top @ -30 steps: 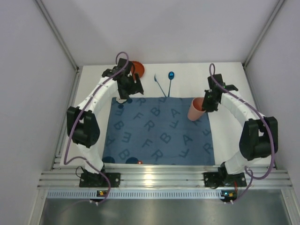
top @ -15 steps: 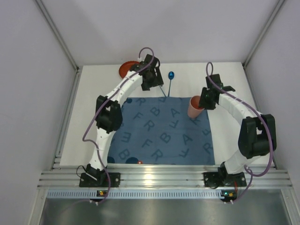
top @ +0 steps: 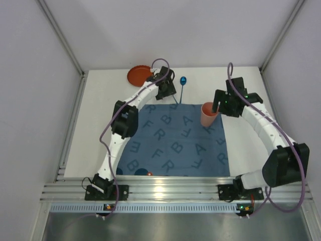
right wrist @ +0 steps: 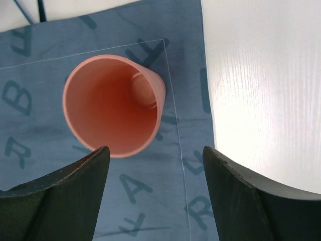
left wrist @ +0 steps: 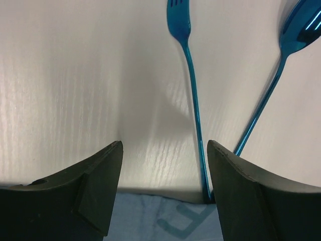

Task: Set the dinner table for one person

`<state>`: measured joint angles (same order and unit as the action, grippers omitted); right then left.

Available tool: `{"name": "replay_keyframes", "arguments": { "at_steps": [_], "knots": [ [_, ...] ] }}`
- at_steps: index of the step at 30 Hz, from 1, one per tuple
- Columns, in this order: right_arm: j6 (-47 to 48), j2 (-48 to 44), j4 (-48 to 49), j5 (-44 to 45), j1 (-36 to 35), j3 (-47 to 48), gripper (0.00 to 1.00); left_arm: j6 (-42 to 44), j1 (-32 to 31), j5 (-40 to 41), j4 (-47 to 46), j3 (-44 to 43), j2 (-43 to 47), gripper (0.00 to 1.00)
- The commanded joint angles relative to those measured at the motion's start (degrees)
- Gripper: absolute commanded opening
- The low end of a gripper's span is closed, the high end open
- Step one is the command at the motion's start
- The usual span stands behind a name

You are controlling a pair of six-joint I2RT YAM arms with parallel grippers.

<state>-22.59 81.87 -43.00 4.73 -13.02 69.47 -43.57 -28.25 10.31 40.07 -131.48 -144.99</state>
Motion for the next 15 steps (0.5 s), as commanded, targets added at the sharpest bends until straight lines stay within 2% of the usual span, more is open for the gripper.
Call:
{"name": "replay_keyframes", "arguments": {
  "at_steps": [1, 8, 13, 15],
  "knots": [
    [-0.6, -5.7, -3.4, 0.0, -0.4, 0.8, 0.75, -0.5, -0.2, 2.1, -7.1, -2.9, -0.5, 0.72],
    [-2.0, -11.0, -5.5, 0.6, -0.3, -3.3, 0.75, 5.9, -2.3, 4.8, -2.4, -10.5, -8.1, 0.64],
    [-2.2, -11.4, -6.4, 0.1, -0.3, -3.8, 0.74, 11.0, -3.1, 8.5, 3.6, -16.5, -13.1, 0.41],
    [-2.2, -11.2, -6.7, -0.1, -0.3, -3.2, 0.74, 13.8, -3.3, 9.5, 5.8, -17.9, -13.6, 0.40]
  ]
}}
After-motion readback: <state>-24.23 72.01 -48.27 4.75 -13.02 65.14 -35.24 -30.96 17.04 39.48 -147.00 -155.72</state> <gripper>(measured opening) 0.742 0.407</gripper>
